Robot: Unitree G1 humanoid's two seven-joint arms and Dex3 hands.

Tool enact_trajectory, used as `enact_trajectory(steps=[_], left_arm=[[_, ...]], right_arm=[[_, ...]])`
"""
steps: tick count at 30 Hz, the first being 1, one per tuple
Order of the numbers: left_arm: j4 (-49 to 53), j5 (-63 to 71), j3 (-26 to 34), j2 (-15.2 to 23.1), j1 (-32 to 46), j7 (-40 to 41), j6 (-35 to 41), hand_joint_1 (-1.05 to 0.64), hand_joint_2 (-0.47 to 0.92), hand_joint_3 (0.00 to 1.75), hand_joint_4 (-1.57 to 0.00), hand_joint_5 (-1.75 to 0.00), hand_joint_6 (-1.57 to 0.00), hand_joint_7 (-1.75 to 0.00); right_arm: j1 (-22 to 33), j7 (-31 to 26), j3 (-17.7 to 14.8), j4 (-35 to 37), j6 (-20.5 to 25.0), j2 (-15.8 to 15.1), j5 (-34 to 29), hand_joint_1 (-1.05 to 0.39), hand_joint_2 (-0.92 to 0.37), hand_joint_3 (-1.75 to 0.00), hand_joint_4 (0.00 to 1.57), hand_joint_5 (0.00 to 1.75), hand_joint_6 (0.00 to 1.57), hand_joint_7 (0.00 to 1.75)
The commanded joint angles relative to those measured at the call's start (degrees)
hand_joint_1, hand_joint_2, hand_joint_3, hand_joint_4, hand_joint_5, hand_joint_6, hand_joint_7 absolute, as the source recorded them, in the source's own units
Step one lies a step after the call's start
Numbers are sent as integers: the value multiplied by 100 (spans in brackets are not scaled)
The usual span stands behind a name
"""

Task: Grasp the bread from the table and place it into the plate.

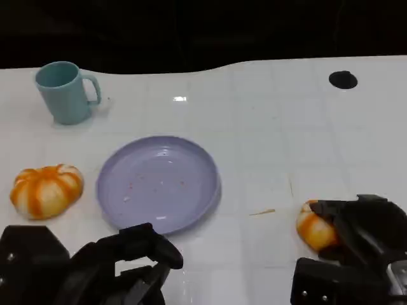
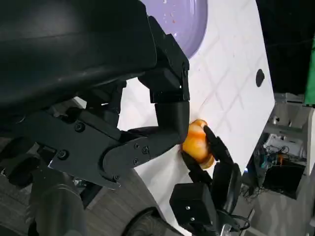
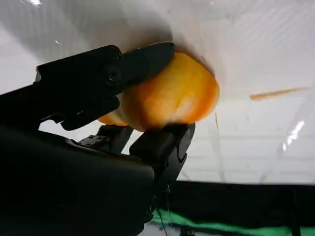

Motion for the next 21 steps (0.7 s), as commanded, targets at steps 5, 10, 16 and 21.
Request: enact_trajectory(steps=[5, 10, 16, 21], left_arm=[[-57, 10, 26, 34, 8, 61, 47, -33, 75, 85, -67, -175, -60, -148], [-10, 42, -3, 39, -13, 53, 24, -33, 75, 84, -67, -175, -59, -148], [45, 53, -39, 5, -15, 76, 24, -34, 75, 83, -66, -175, -60, -147], [73, 84, -75, -12, -11, 91, -23, -32, 76, 83, -66, -175, -60, -146]], right_arm=[[-150, -695, 0, 325, -579, -175, 390, -12, -88, -10, 86, 174, 75, 152], [-197, -929, -23, 369, -832, -171, 502, -13, -61, -64, 87, 175, 83, 131], [-278, -1197, -11, 445, -1095, -163, 618, -14, -48, -93, 90, 175, 73, 164], [-362, -1244, -12, 379, -1329, -149, 717, -10, -45, -98, 91, 175, 77, 159]])
